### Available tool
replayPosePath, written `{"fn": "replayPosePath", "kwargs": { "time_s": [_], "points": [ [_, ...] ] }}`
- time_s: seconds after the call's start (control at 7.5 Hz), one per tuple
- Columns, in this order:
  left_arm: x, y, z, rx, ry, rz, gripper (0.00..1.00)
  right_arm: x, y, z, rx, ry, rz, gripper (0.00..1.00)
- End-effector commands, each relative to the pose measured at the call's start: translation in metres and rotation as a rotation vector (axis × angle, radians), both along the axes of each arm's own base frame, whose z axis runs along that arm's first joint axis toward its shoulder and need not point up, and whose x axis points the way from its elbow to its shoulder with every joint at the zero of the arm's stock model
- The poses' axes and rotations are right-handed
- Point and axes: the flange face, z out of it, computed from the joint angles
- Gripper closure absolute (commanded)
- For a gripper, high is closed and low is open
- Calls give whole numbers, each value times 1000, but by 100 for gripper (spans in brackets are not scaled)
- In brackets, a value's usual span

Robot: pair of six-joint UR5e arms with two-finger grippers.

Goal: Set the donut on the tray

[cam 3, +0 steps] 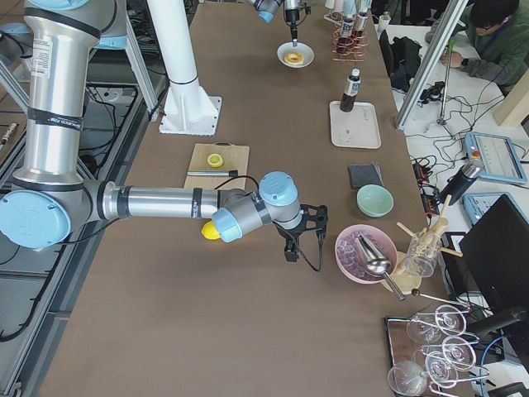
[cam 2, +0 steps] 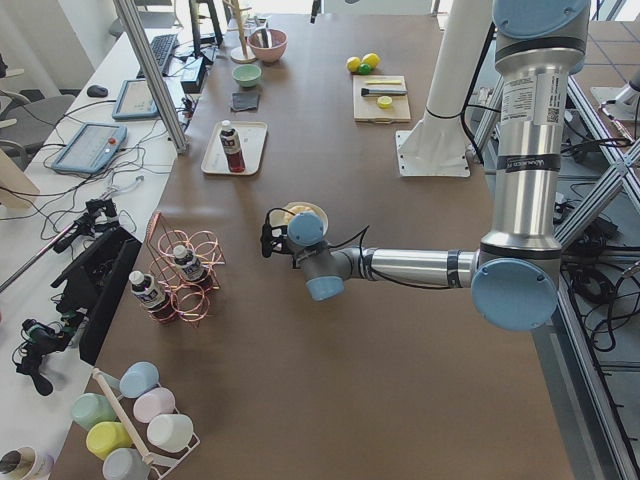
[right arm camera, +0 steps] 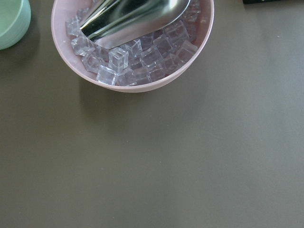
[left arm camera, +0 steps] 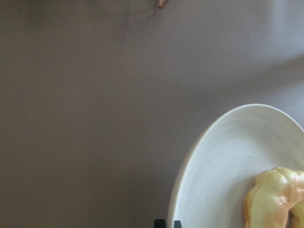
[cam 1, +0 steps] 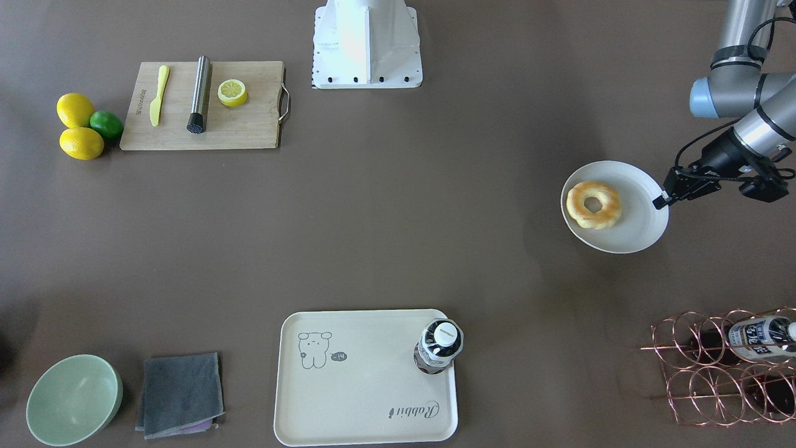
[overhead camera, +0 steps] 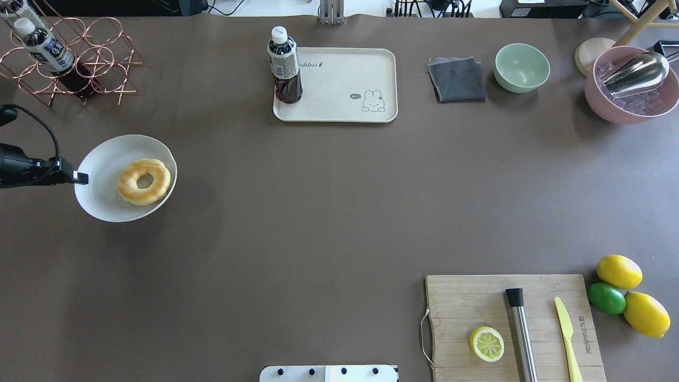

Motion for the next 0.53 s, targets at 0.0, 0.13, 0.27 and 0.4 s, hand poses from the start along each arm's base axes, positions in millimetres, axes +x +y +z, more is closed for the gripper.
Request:
{"fn": "replayPosePath", "kwargs": {
  "time_s": [0.0, 0.13, 0.27, 0.4],
  "points": [
    [83, 3, -96, -66, 41, -67, 100, -43, -11, -52, -48, -96, 74, 0],
    [106, 4, -139, -85, 5, -82, 100, -64, -8, -79, -82, -135, 96, 0],
    [134, 10, -180, -115, -21, -102, 100, -89, -9, -105, -144, -178, 136, 0],
    [175, 4, -231, -150, -35, -141, 100, -124, -10, -137, -191, -212, 189, 0]
  ]
}}
